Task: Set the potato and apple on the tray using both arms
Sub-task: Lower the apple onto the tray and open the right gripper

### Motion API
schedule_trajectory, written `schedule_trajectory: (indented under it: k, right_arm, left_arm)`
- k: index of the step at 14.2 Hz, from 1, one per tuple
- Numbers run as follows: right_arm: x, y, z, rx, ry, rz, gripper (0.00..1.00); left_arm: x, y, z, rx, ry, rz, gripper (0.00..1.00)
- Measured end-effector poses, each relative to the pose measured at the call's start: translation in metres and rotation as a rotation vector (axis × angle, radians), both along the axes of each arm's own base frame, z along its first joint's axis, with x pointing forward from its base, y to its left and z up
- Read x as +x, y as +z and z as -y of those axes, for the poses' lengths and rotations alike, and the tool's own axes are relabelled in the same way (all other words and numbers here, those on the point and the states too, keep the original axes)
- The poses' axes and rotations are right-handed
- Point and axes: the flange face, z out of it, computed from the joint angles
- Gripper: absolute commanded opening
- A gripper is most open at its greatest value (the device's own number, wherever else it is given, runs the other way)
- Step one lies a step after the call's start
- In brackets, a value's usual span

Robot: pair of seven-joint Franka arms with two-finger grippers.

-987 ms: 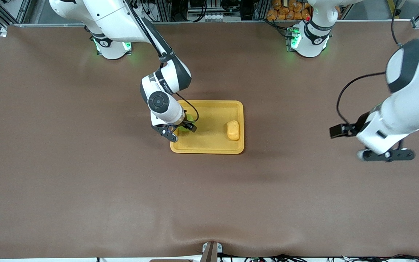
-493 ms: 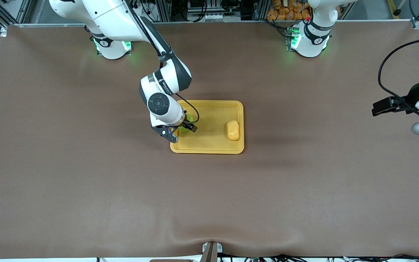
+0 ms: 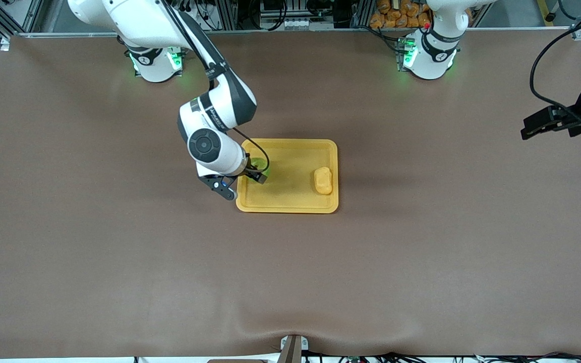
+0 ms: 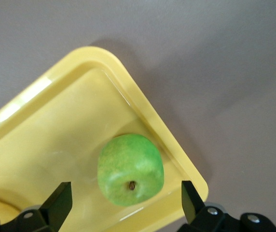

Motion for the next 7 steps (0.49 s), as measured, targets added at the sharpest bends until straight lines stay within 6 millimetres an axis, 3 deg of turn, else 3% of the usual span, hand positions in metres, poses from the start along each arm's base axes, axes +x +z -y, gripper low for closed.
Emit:
schedule_trajectory:
  k: [3, 7]
  right_arm:
    - [0.02, 0.035, 0.01, 0.01, -0.012, -0.009, 1.0]
    - [0.048, 0.079, 0.032, 0.022, -0.033, -0.017, 1.0]
  left_arm:
    - [-0.021, 0.001, -0.002, -0.002, -0.009, -0.015, 1.0]
    - [-0.038, 0.01, 0.013, -0.013, -0.032, -0.004, 1.0]
